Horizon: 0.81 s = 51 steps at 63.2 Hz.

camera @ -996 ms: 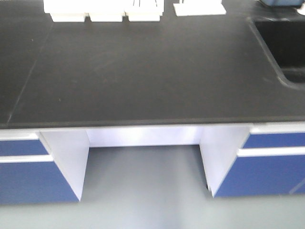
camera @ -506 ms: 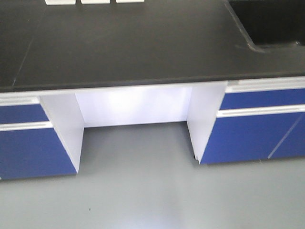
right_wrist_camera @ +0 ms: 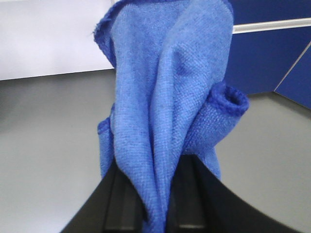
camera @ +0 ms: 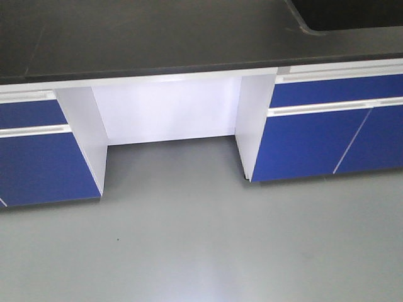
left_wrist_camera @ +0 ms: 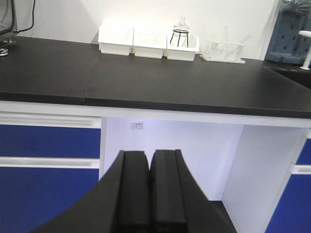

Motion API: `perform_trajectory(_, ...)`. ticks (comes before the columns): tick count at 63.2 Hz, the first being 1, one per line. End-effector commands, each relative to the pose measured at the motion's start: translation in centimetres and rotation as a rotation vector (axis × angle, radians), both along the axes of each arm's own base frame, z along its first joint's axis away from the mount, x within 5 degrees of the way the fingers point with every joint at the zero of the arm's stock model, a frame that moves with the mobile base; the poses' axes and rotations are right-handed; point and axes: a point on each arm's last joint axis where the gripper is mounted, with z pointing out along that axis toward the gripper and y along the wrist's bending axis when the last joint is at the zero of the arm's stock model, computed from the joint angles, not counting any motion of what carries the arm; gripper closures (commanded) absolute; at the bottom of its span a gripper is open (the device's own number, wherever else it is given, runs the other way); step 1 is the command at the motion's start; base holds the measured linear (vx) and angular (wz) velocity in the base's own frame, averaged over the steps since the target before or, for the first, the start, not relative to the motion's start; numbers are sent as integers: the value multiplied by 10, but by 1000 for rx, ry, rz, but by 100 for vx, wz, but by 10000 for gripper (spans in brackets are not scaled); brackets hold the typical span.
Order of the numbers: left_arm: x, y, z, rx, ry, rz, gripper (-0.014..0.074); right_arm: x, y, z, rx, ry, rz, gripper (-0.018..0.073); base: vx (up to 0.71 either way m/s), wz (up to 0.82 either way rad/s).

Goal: Wipe right workspace with blue cloth
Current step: 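Drive the base across the room holding the cloth in the right gripper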

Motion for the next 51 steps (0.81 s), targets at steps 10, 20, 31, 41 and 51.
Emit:
perform_trajectory(10,0,0,-2,-14,-66,-5,602,4,0,14,-20,-94,9,560,-32,-12)
perform_trajectory(20,0,0,-2,-14,-66,-5,602,4,0,14,-20,-94,9,560,-31,-22)
perform_trajectory(31,0,0,-2,-14,-66,-5,602,4,0,14,-20,-94,9,560,-29,-38)
perform_trajectory(41,0,0,-2,-14,-66,-5,602,4,0,14,-20,-94,9,560,-26,-55)
perform_trajectory(51,0,0,-2,-14,-66,-5,602,4,0,14,-19,-91,8,560,-23,-69)
